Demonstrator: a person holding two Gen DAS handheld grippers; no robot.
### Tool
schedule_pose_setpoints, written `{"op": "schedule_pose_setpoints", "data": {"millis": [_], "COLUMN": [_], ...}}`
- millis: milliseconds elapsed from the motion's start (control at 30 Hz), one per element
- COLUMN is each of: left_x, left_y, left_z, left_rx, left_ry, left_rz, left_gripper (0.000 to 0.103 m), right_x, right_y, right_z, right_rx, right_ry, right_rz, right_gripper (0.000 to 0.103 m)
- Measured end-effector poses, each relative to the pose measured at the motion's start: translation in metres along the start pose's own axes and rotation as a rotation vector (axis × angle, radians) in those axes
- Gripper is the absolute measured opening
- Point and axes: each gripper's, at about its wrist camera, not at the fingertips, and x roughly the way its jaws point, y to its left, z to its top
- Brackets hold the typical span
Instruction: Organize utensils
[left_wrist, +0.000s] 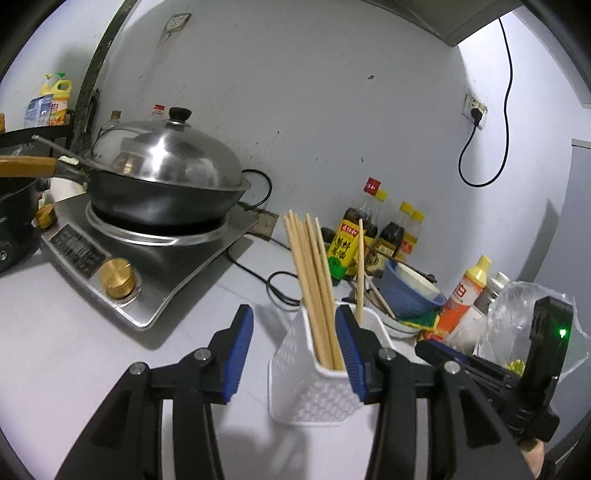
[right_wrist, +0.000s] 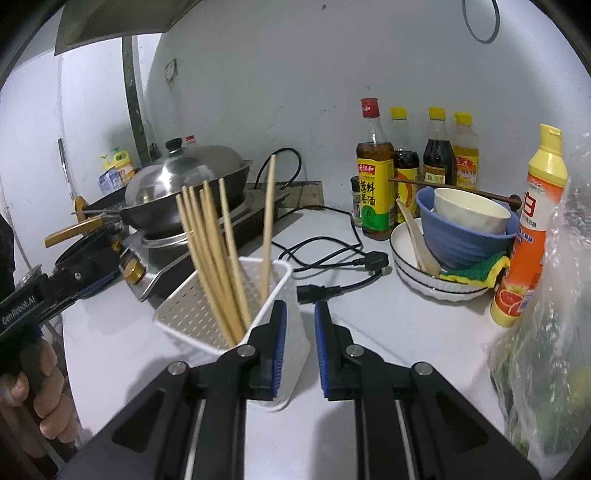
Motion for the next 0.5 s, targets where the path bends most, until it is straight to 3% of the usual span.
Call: {"op": "schedule_pose_setpoints", "data": {"millis": [500], "left_x": [-0.053], "left_y": [0.021], "left_z": [-0.022], "left_rx": [0.022], "left_ry": [0.028], "left_rz": [0.003], "left_gripper": [0.046], "right_x": [-0.039], "right_y": [0.041], "right_z": [-0.026], "right_rx": [-0.036], "right_ry": [0.025], "right_rz": [-0.025], "right_gripper": [0.015]}}
